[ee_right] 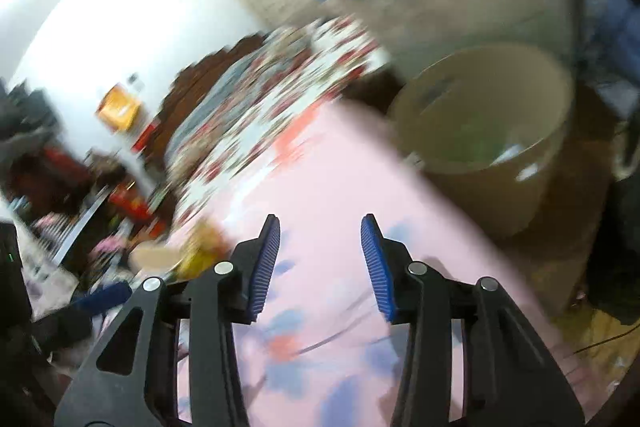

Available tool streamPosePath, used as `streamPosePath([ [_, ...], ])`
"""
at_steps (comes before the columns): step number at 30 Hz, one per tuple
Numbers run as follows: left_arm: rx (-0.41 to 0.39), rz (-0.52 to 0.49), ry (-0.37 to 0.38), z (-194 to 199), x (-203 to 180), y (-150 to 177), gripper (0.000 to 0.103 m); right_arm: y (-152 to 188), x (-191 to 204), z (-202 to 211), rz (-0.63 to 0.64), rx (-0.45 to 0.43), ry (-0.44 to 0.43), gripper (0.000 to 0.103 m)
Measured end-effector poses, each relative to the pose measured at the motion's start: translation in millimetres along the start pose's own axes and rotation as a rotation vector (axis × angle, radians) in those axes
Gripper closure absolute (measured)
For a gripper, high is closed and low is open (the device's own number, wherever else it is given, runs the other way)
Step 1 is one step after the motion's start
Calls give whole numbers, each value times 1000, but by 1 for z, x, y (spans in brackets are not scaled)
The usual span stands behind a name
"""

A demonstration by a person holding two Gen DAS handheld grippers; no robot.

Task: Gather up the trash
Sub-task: 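Grasp the crumpled white paper with the left tool while the right reaches into the pile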

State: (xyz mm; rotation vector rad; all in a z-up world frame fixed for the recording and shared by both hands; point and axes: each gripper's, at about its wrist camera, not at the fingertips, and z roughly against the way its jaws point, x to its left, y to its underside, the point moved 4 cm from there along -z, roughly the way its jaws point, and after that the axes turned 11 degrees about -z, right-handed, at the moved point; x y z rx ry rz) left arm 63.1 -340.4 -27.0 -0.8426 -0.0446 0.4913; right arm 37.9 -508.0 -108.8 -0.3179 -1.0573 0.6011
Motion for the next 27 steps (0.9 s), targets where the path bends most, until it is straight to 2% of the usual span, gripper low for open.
streamPosePath([
  [3,-8,37,-95,41,20,49,37,36,41,-14,85,89,-57,59],
  [4,-2,70,-142,56,32,68,37,47,53,-18,106,114,-73,59],
  [7,19,165,-202,88,60,106,37,77,81,-28,162,184,-115,57],
  [9,-3,222,-287,121,82,130,37,98,103,-35,223,222,-130,57],
  [10,-17,236,-338,135,92,138,35,103,109,-37,245,233,-132,57],
  [11,-30,248,-441,156,107,150,30,108,117,-40,264,248,-135,57],
  [12,-29,257,-507,164,115,155,16,110,125,-43,271,258,-140,57],
  [14,-21,293,-629,180,138,169,13,111,141,-51,268,282,-161,53],
  [16,-31,334,-637,184,155,178,13,110,152,-64,235,335,-193,45],
  [17,-35,361,-645,183,164,183,12,109,156,-72,187,384,-219,45],
  [19,-34,396,-652,181,177,191,12,108,158,-90,27,487,-267,45],
  [22,-40,423,-648,175,194,197,13,108,154,-117,-218,589,-304,45],
  [24,-39,412,-644,170,198,194,13,108,154,-132,-327,627,-319,45],
  [27,-20,369,-655,164,202,197,15,112,159,-147,-355,645,-301,55],
])
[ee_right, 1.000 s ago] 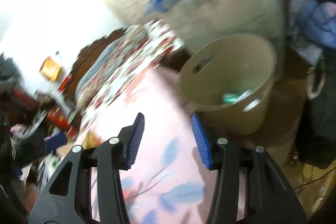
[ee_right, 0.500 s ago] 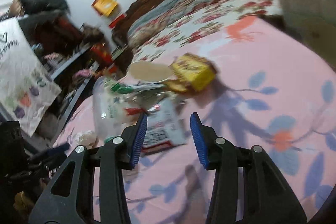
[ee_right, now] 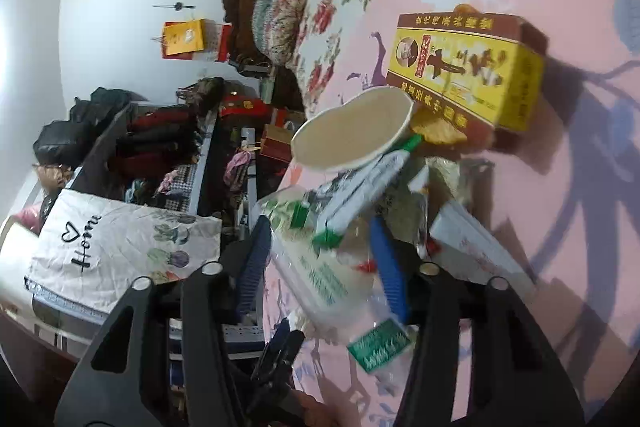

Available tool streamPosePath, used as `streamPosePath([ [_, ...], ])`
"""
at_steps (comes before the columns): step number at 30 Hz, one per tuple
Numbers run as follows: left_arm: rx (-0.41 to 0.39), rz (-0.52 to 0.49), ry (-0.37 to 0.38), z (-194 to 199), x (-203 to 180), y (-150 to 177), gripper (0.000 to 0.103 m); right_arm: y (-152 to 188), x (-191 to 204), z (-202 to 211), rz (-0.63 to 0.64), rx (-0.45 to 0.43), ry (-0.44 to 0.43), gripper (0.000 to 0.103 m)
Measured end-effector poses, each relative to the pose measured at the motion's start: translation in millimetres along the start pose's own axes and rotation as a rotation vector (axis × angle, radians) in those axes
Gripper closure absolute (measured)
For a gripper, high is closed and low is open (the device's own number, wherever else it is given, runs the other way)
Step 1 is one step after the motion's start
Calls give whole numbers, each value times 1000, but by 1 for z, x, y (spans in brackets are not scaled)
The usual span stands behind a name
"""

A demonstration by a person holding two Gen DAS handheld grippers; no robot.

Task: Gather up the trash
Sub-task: 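Grasp the crumpled white paper with the left tool while the right reaches into the pile, then grasp the green-and-white snack wrapper with the right tool while the left holds the paper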

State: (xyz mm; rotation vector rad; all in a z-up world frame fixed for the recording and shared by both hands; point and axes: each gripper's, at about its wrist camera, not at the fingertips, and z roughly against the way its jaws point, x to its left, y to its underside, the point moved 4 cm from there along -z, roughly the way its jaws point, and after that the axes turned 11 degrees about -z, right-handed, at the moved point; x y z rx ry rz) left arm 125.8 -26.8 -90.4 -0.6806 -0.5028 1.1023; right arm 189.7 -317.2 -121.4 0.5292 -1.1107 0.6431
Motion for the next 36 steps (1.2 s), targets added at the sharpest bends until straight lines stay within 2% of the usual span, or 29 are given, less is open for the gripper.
streamPosePath([
  [2,27,-35,2,-9,-3,1,35,-3,-2,-11,-6,0,26,71],
  [3,56,-52,3,-15,-5,3,56,-3,-5,-14,-13,8,29,75],
  [4,80,-70,-16,-19,-5,6,62,-2,-8,-17,-15,14,30,85],
  [6,64,-71,-1,-13,-2,8,68,3,-10,-14,13,15,28,90],
  [8,60,-45,25,-5,4,10,69,8,-9,-2,58,16,11,94],
  [11,30,39,98,16,14,7,69,19,-9,26,120,23,-36,95],
  [14,-14,66,143,37,9,-4,69,32,-19,60,184,10,-39,95],
  [17,-70,43,192,57,-9,-25,69,39,-35,95,233,-57,6,95],
  [20,-86,8,235,62,-32,-45,69,37,-49,125,234,-113,22,95],
  [28,-79,-28,355,48,-79,-97,69,11,-57,184,225,-252,2,95],
  [32,-61,-113,386,34,-120,-122,69,-11,-63,213,211,-316,0,95],
  [36,-48,-161,436,23,-162,-135,69,-22,-74,226,205,-349,91,90],
])
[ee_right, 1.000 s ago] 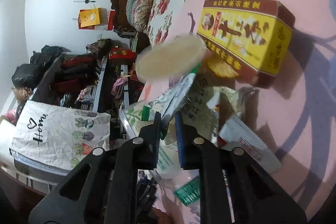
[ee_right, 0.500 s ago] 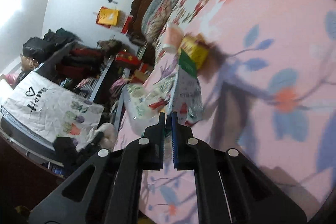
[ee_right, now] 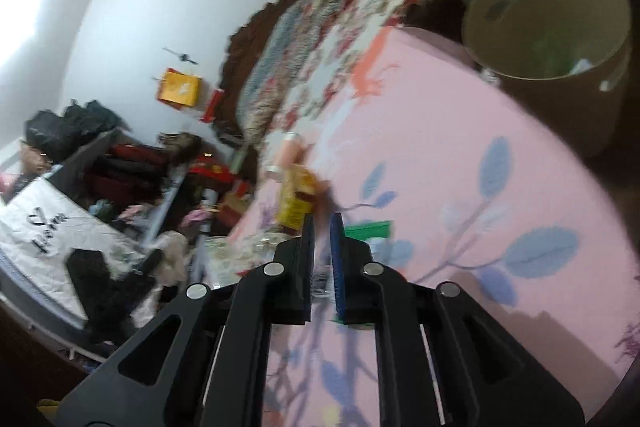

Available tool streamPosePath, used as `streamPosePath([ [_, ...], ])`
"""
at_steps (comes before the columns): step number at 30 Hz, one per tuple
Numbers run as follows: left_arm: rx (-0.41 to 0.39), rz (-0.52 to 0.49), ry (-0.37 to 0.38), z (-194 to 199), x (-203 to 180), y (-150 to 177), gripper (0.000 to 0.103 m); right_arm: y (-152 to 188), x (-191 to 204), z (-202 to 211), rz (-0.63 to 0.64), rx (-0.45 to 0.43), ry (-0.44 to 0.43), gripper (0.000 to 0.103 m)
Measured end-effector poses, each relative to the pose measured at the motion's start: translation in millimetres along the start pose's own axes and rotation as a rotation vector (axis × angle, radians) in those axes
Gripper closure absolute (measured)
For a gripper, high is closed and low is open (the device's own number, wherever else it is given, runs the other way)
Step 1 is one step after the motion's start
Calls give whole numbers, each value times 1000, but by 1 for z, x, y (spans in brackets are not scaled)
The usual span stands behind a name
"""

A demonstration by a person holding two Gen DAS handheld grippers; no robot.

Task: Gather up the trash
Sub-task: 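Grasp the green-and-white snack wrapper with the right tool while the left holds the paper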

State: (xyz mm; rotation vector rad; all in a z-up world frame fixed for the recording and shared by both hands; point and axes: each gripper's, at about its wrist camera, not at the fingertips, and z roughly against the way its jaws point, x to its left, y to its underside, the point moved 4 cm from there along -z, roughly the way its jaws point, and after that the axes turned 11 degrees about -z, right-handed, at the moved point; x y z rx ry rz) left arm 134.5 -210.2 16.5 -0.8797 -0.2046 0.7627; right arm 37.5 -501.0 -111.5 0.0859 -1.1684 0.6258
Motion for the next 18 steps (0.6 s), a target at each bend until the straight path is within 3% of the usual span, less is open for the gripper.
streamPosePath([
  [1,4,-9,14,-7,-7,-2,69,1,-3,-4,10,28,31,83],
  [2,12,-14,24,-13,-12,-3,69,3,-4,-8,35,54,77,48],
  [3,19,-15,33,-17,-15,-2,69,6,-3,-11,61,60,114,22],
  [4,33,-11,50,-25,-19,0,69,10,-1,-12,114,45,146,6],
  [8,71,-5,79,-42,-26,9,69,35,18,-34,427,96,316,23],
  [13,120,6,101,-56,-28,20,68,70,25,-69,711,178,466,25],
  [15,132,-5,96,-59,-29,23,68,70,23,-77,739,191,488,37],
  [16,136,-10,95,-60,-31,23,68,67,20,-77,748,187,499,55],
  [17,138,-14,97,-62,-32,22,68,64,19,-76,748,191,502,67],
  [18,139,-18,97,-62,-33,20,68,59,18,-72,734,190,487,68],
])
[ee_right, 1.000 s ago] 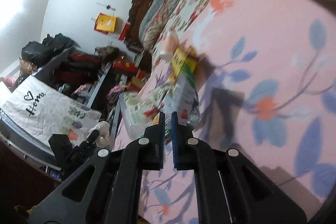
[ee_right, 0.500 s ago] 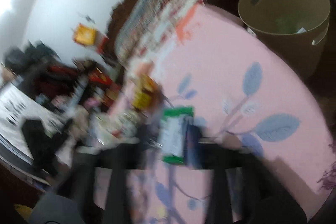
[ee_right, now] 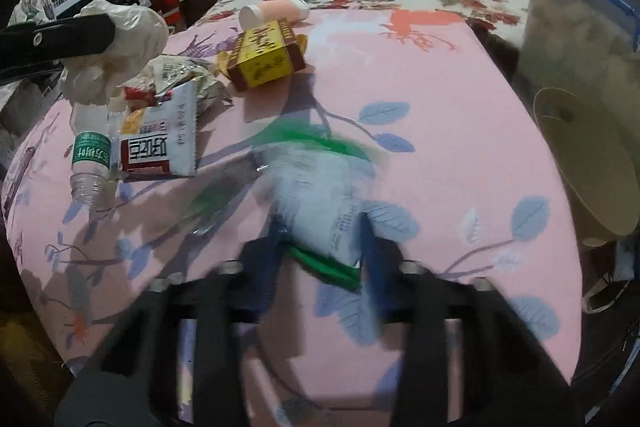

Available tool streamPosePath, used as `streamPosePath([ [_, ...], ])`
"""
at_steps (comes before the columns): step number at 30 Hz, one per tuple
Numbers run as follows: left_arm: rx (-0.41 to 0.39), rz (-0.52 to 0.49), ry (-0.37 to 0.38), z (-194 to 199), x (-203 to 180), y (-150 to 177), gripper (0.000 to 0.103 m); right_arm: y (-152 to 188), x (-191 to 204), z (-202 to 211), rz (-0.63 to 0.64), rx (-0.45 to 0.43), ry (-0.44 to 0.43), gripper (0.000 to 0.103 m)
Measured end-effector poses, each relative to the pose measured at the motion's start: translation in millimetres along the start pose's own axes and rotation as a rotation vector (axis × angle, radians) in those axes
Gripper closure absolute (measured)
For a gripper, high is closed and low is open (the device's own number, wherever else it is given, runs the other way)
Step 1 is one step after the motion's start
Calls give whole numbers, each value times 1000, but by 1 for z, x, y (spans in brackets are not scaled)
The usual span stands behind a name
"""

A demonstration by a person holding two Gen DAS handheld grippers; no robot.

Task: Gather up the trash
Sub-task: 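Grasp the green-and-white snack wrapper with the right tool while the left holds the paper, then carry paper and wrapper to the wastebasket and open both tools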

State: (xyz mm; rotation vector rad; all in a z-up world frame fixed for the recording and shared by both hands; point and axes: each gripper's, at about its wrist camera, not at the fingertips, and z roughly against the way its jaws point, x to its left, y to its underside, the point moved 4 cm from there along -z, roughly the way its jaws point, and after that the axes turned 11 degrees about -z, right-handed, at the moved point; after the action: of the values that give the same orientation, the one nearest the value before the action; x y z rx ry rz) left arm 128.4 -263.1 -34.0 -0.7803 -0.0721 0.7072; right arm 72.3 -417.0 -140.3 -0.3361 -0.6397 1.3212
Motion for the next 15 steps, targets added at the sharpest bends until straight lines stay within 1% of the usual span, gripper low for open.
streamPosePath([
  [2,3,-17,3,-5,-4,-5,68,0,-8,3,-23,-18,3,73],
  [4,9,-28,10,-12,-9,-11,68,0,-23,10,-65,-41,-2,74],
  [6,24,-46,39,-26,-19,-22,68,-5,-37,15,-107,-74,5,74],
  [10,45,-116,86,-61,-47,-51,68,-22,-102,39,-258,-166,50,74],
  [13,64,-164,143,-99,-72,-82,68,-33,-154,53,-364,-219,99,74],
  [15,76,-191,186,-129,-92,-105,68,-40,-182,57,-420,-240,136,74],
])
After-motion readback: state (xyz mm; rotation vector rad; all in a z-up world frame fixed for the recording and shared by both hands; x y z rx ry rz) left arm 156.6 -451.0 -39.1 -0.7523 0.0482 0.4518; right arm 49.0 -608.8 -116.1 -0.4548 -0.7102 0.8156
